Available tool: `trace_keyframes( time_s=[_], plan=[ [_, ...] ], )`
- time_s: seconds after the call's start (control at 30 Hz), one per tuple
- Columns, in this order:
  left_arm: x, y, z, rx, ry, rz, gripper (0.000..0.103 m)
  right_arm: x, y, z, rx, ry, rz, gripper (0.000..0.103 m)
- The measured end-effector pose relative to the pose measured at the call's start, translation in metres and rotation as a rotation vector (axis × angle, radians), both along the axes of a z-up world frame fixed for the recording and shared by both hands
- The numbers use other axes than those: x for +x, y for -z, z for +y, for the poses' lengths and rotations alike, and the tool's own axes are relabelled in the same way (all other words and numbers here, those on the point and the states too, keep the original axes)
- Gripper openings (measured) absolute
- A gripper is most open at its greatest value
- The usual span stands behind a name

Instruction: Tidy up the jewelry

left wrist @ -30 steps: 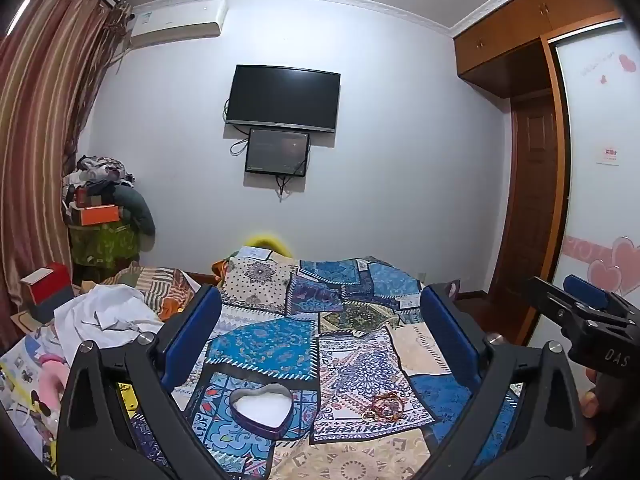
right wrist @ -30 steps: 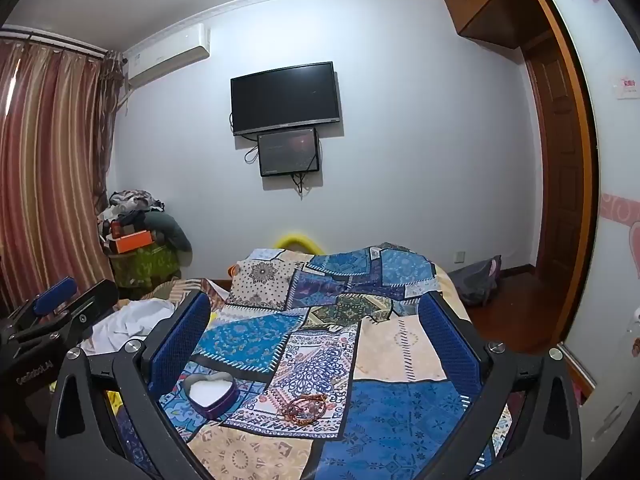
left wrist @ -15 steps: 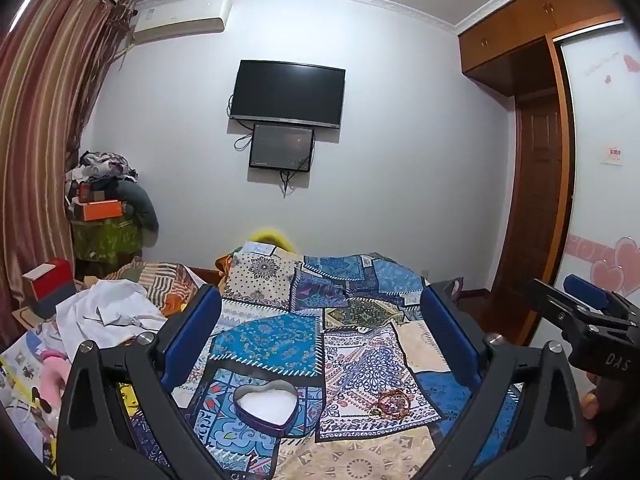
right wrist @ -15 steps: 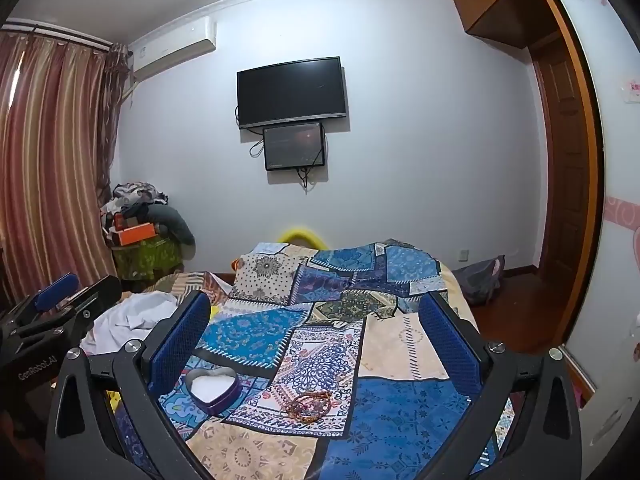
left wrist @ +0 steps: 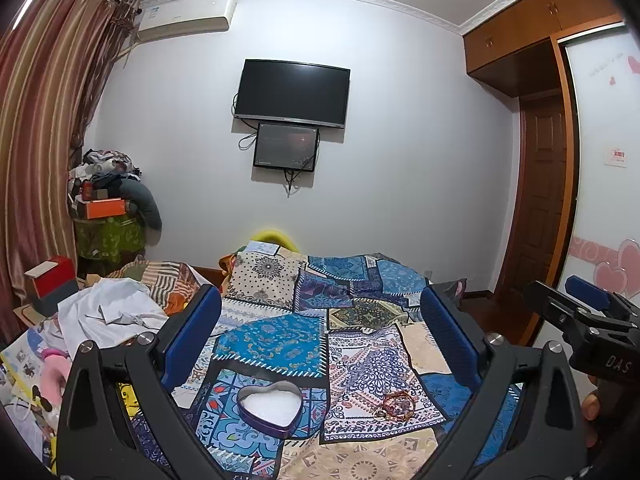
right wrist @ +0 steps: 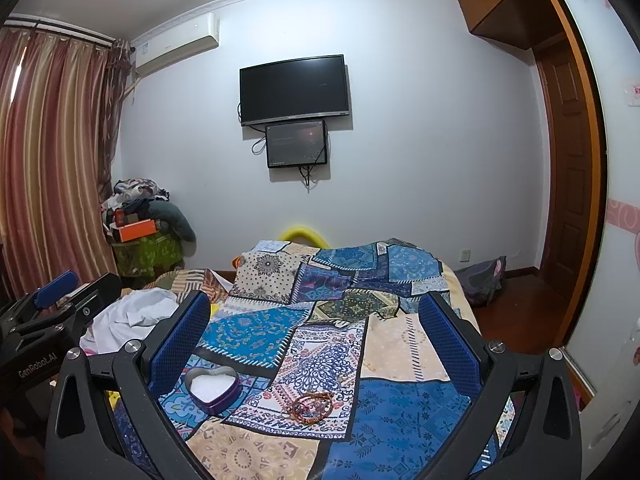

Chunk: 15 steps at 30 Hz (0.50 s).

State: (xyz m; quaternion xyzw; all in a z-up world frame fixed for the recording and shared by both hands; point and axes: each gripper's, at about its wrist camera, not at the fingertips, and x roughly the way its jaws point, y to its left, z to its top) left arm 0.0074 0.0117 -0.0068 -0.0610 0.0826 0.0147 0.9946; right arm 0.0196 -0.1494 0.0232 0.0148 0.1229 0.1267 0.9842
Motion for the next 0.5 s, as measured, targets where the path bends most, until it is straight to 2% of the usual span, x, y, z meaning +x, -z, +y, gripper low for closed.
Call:
trace_keyframes(
  time_s=[0.5],
  plan=[
    [-0.0003, -0.0007, 0.0006, 0.002, 0.0, 0.0, 0.1, -0.0001, -0.0019, 0.0012, -0.001, 0.002, -0.001, 0.103]
  ],
)
